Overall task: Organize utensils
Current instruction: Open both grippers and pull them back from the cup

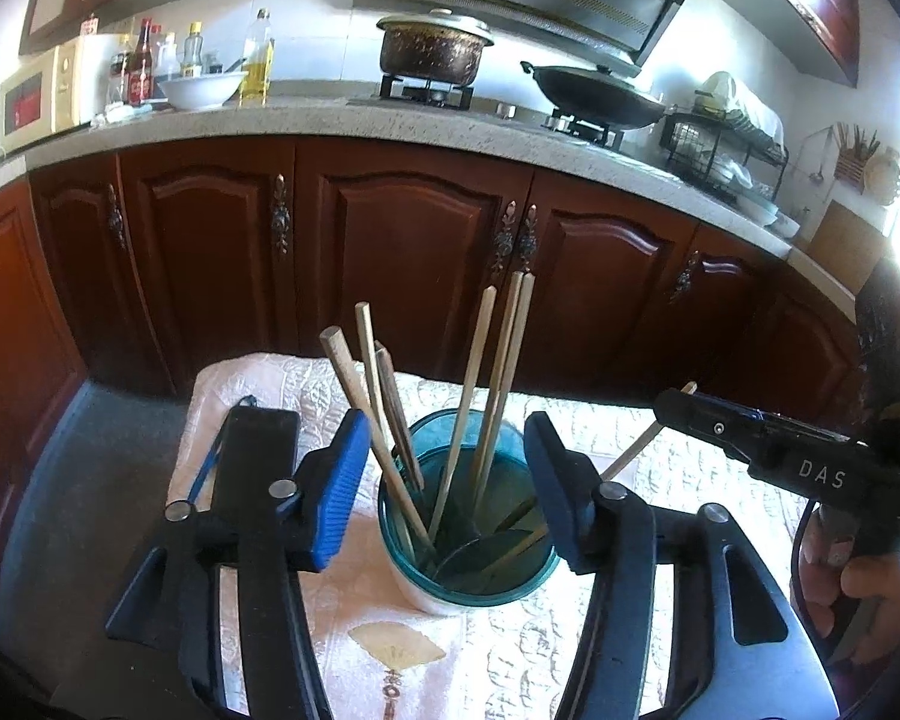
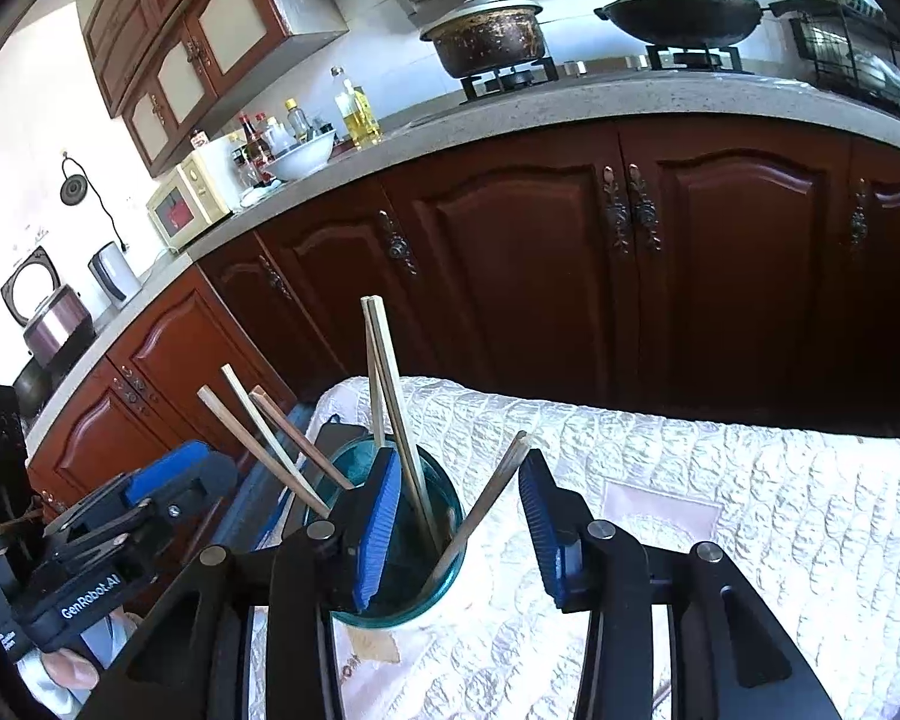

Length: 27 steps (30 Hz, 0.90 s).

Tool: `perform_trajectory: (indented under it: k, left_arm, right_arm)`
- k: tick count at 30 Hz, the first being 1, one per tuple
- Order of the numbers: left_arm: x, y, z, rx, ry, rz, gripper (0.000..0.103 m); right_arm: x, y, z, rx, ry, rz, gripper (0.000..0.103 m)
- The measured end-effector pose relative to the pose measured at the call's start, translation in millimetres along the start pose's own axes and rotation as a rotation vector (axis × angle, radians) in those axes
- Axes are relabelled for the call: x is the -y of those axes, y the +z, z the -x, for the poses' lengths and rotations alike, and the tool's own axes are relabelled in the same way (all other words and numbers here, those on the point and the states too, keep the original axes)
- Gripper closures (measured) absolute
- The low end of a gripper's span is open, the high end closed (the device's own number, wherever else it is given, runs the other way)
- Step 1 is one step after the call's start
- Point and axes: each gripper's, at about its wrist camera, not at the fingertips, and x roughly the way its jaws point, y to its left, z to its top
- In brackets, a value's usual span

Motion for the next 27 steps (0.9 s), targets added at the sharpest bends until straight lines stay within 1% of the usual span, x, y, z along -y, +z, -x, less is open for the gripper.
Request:
perform_trajectory:
  k: [3, 8, 14, 17, 20, 22, 27]
  left_arm:
    - [3.3, 0.3, 5.6, 0.011, -0.004, -0.008, 0.046]
    - [8.2, -0.1, 13.5, 0.016, -0.015, -0.015, 0.046]
    - [19.2, -0.6, 27.4, 0.023, -0.052, -0.030, 0.046]
    - [27.3, -3.7, 31.5, 0.022, -0.078, -0.044, 0.046]
    - [37.2, -9.6, 30.3, 0.009, -0.102, -0.062, 0.046]
    - [45.4, -15.0, 26.2, -0.010, -0.118, -0.077, 0.046]
    - [64.5, -29.6, 15.4, -0.053, -0.146, -0.101, 0.046]
  right_arm:
    - [0.7, -1.9, 7.5, 0.005, -0.003, 0.005, 0.061]
    - [0.1, -3.8, 17.1, 0.012, 0.004, 0.009, 0.061]
    - [6.0, -10.6, 33.5, 0.032, -0.002, 0.002, 0.060]
    - [11.9, -17.5, 41.2, 0.028, -0.028, 0.005, 0.058]
    - [18.5, -25.9, 46.6, 0.023, -0.063, 0.021, 0.054]
    - [24.9, -33.8, 50.0, 0.020, -0.091, 0.027, 0.048]
    - [45.2, -49.6, 56.6, 0.003, -0.145, 0.001, 0.046]
